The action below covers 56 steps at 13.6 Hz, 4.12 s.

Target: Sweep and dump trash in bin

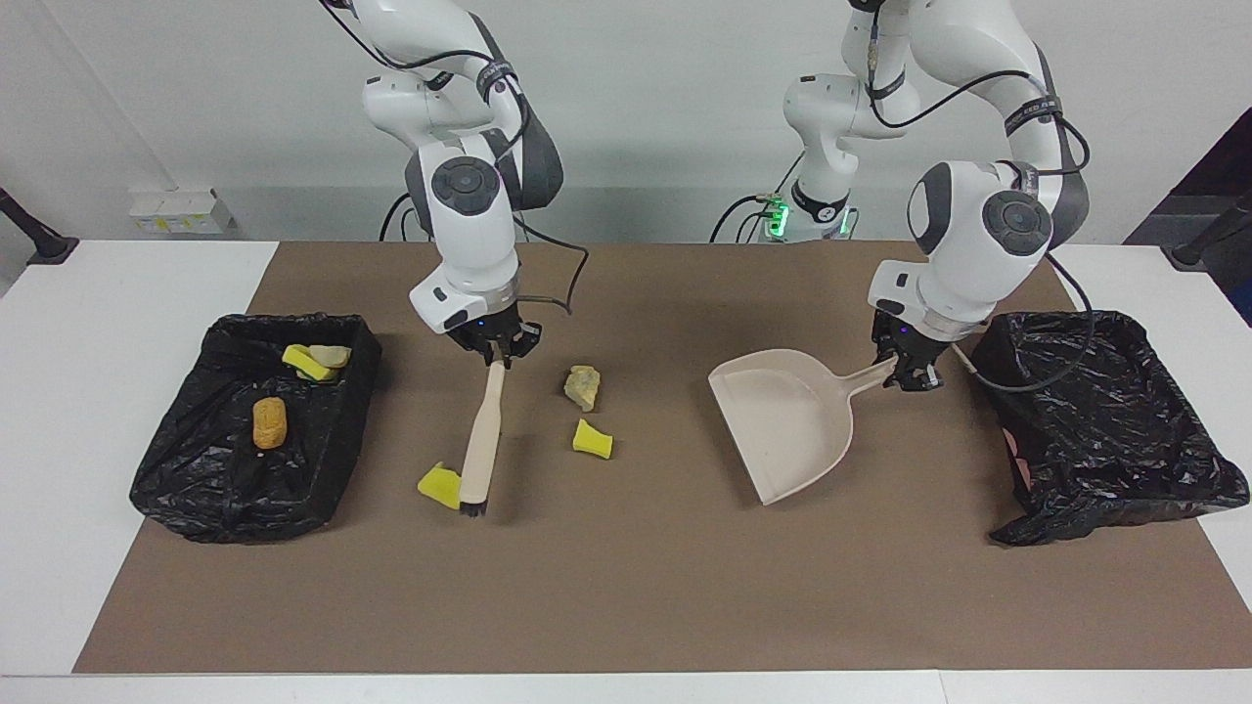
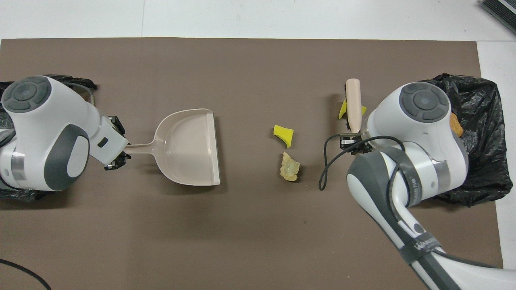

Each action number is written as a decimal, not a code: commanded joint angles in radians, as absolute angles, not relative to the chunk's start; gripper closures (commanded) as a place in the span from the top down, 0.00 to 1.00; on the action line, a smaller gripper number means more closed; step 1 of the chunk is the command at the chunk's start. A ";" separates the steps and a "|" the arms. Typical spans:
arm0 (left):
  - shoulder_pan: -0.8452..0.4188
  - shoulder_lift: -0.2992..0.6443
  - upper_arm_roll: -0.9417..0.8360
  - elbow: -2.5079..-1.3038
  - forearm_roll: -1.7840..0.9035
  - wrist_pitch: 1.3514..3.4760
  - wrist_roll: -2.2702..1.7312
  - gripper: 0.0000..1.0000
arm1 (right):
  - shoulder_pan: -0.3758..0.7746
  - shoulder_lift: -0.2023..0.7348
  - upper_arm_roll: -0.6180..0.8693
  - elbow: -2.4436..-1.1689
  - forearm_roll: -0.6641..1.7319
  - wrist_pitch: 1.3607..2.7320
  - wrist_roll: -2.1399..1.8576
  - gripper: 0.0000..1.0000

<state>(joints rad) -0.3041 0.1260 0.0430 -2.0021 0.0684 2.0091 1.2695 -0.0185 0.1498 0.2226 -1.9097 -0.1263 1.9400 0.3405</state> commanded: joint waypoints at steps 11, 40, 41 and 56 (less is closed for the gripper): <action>-0.400 0.072 0.049 -2.102 0.118 2.094 1.003 0.00 | -0.018 0.143 0.238 -1.963 -0.271 1.927 0.330 0.00; -0.426 0.064 0.044 -2.115 0.118 2.109 0.928 0.00 | 0.414 0.084 0.264 -1.861 0.112 1.886 0.394 0.00; -0.426 0.064 0.044 -2.115 0.118 2.109 0.928 0.00 | 0.414 0.078 0.265 -1.861 0.109 1.832 0.429 0.00; -0.425 0.064 0.044 -2.115 0.117 2.111 0.930 0.00 | 0.416 0.003 0.265 -2.204 0.115 2.004 0.758 0.00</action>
